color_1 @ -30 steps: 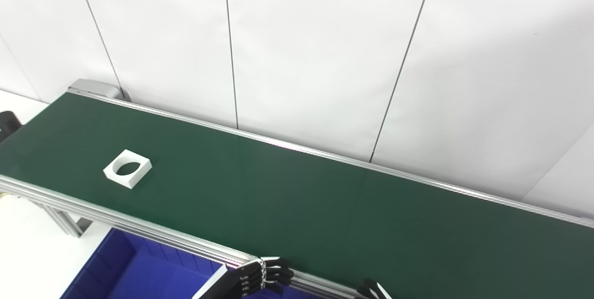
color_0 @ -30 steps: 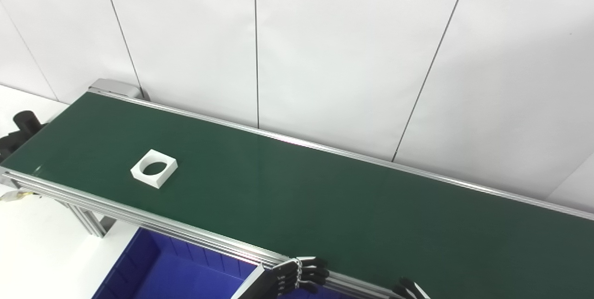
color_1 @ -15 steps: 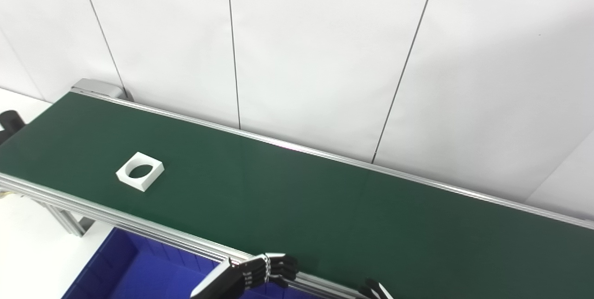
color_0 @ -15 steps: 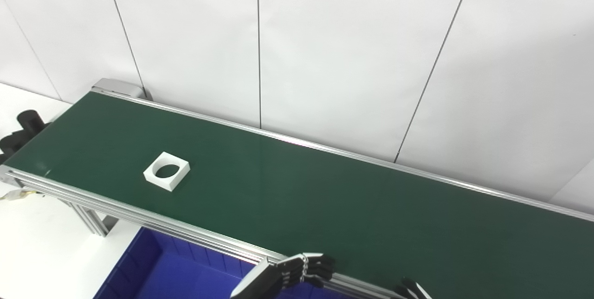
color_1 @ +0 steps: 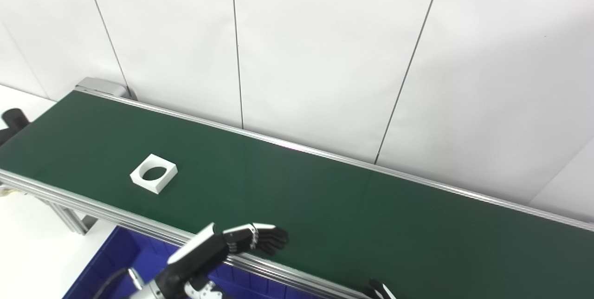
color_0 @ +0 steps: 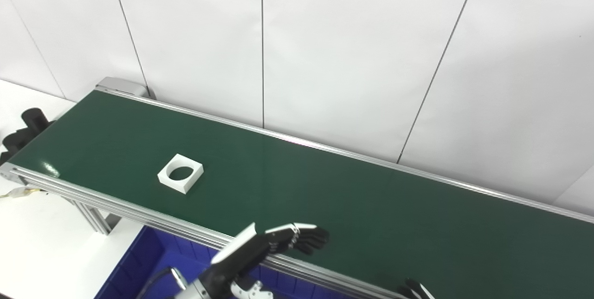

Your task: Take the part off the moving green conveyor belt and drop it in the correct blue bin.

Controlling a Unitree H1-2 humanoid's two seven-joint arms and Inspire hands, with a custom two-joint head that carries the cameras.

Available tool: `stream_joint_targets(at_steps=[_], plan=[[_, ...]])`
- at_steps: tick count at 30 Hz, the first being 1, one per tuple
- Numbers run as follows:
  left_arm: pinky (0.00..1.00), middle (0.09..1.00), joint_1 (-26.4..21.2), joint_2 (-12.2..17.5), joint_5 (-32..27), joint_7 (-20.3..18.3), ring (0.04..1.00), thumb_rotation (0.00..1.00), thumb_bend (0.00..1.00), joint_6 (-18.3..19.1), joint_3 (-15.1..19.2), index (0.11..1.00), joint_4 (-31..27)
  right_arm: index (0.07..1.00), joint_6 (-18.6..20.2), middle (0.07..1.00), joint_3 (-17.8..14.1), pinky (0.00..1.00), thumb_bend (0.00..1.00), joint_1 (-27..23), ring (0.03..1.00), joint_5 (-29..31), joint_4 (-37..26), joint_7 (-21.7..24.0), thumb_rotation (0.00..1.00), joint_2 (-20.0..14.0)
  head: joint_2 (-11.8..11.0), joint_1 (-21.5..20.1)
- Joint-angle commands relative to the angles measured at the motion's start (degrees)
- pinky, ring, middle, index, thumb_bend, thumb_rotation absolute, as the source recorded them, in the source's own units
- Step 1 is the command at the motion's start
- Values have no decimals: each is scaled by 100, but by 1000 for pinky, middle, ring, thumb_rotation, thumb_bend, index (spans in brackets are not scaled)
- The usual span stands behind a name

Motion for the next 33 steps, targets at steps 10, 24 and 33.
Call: stream_joint_targets(at_steps=[10,24,33], plan=[[810,840,-610,484,938,22,837,559,850,345,446,846,-235,874,-312,826,-30,682,678,-112,770,102,-36,73,857,-5,20,10],[827,854,-1501,1244,1104,-271,864,372,846,622,685,838,78,871,-350,824,-57,686,678,-170,772,167,67,104,850,12,-4,1],[806,841,-1944,1580,1472,-419,857,275,888,882,691,825,323,871,-351,825,-68,687,687,-198,774,189,96,124,852,17,-9,4]])
